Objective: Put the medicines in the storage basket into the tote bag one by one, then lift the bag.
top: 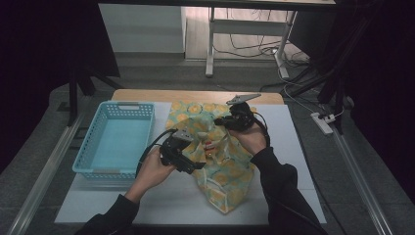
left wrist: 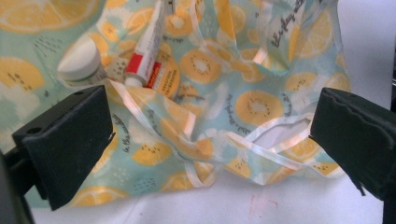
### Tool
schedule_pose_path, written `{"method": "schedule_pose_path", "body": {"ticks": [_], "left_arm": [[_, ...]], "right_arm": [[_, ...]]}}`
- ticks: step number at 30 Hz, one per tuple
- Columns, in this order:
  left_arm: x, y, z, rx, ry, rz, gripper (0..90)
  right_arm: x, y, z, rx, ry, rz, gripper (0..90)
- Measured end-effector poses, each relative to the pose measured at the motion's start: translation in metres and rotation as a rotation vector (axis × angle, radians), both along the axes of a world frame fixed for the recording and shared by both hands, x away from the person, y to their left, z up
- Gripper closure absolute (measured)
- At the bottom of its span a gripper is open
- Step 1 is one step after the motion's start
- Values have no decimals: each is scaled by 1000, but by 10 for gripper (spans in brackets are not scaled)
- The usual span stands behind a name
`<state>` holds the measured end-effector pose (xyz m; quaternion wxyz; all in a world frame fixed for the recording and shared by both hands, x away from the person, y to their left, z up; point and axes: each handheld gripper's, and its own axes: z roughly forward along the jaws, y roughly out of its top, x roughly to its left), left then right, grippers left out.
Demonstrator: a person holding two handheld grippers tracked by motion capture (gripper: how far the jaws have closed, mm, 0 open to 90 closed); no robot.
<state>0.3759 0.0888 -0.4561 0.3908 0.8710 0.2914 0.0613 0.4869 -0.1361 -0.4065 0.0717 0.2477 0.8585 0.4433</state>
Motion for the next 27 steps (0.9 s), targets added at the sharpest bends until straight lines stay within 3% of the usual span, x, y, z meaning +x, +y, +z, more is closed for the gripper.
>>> {"method": "schedule_pose_path", "body": {"ticks": [10, 14, 23, 27], "left_arm": [[-9, -1, -15, 35, 26, 32, 0], [-13, 1, -21, 47, 15, 56, 0], [-13, 4, -40, 30, 28, 77, 0], [-12, -4, -48, 68, 25, 76, 0]], "right_arm": [[-4, 2, 2, 0, -4, 14, 900], [-5, 3, 1, -2, -1, 17, 900], [-7, 4, -3, -4, 3, 25, 900], [-7, 5, -5, -4, 7, 25, 900]]}}
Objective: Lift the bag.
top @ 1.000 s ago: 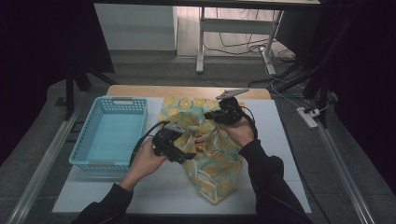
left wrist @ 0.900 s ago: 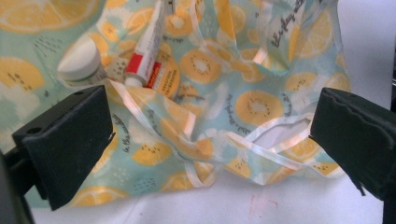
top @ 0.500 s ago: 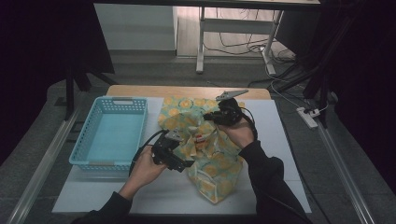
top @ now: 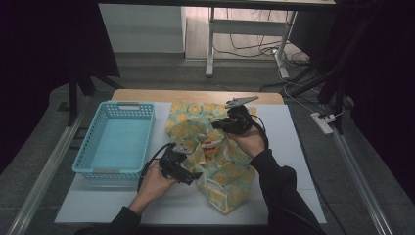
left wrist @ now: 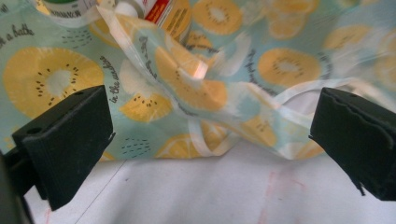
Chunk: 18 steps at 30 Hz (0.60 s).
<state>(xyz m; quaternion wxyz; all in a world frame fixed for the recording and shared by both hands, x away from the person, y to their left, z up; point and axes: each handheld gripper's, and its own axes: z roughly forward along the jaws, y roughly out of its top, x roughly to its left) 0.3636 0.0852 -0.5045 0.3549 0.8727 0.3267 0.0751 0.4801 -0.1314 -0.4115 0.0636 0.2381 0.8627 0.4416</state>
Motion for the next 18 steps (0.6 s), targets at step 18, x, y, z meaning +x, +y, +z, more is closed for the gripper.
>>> {"method": "schedule_pose_path", "body": {"ticks": [18], "left_arm": [[27, -20, -29, 138, -6, 93, 0]], "right_arm": [[0, 2, -7, -8, 9, 2, 900]]}}
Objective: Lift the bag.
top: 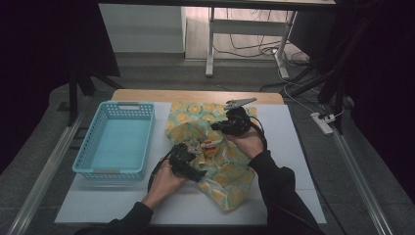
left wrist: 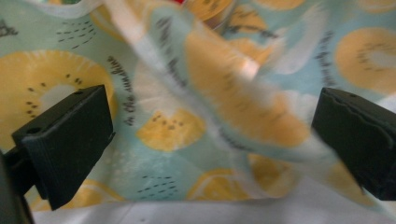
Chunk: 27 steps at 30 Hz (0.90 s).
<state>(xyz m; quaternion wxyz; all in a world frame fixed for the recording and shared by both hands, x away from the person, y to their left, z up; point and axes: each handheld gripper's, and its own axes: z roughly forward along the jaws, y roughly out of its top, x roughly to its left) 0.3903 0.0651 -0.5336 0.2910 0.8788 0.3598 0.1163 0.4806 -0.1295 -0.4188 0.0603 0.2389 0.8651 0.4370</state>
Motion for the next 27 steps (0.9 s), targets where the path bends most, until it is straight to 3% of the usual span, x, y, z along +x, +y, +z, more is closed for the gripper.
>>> {"method": "schedule_pose_path", "body": {"ticks": [1, 7, 11, 14, 19, 27], "left_arm": [[1, 0, -2, 13, -2, 11, 0], [7, 6, -6, -21, 30, 29, 0], [6, 7, -4, -23, 30, -1, 33], [2, 7, -1, -47, 12, -26, 234], [3, 11, 1, -64, 10, 12, 530], [6, 10, 5, -61, 53, 44, 838]], "right_arm": [[0, 0, 0, -1, 2, -1, 900], [1, -2, -6, -5, 10, -5, 900], [1, -2, -8, -8, 15, -5, 900], [0, -1, -8, -8, 14, -3, 900], [-1, -1, -8, -8, 14, 1, 900], [-1, -3, -12, -8, 19, 0, 900]]}}
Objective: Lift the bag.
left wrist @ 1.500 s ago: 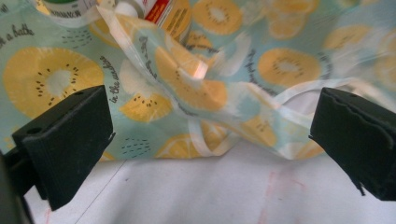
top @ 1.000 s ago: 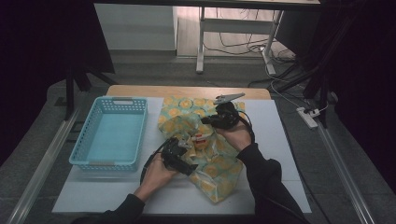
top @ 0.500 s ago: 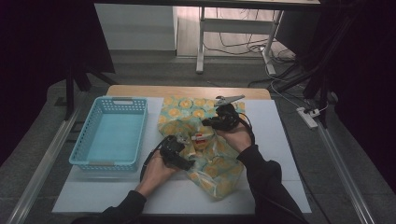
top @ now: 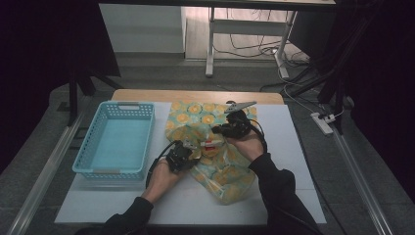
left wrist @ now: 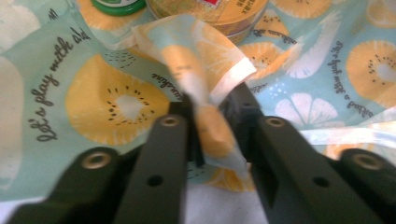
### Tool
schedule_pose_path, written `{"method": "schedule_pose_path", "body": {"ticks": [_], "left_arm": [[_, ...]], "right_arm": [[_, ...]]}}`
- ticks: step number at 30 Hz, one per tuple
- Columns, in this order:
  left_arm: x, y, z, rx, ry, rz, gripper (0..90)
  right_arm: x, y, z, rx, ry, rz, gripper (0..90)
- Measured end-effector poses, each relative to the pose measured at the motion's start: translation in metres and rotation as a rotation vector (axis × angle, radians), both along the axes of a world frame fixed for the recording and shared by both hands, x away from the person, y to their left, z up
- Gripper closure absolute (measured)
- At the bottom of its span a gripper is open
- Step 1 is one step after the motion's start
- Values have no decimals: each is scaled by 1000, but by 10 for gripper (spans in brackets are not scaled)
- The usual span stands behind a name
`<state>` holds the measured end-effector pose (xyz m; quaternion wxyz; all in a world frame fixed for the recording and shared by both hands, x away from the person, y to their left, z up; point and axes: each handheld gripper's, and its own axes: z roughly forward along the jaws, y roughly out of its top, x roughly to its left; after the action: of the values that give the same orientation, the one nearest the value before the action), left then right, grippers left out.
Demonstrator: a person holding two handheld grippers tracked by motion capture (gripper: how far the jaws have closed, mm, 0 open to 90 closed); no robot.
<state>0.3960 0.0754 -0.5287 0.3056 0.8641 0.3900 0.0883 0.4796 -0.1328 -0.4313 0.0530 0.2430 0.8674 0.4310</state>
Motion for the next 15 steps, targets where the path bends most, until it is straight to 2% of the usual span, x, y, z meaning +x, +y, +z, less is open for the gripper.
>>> {"method": "schedule_pose_path", "body": {"ticks": [5, 7, 8, 11, 15], "left_arm": [[0, -3, 3, 4, 29, 30, 888], [0, -1, 4, -7, 58, 29, 889], [-1, 0, 5, -19, 67, 27, 889], [-4, 5, 11, -65, 53, 22, 890], [-9, 12, 24, -125, 55, 12, 890]], "right_arm": [[-2, 0, -3, 0, 11, 2, 900], [-2, -1, -4, -2, 12, 3, 900], [-2, -2, -5, -1, 12, 3, 900], [-1, -3, -5, 2, 13, 1, 900], [-2, -4, -2, 11, 11, -3, 900]]}}
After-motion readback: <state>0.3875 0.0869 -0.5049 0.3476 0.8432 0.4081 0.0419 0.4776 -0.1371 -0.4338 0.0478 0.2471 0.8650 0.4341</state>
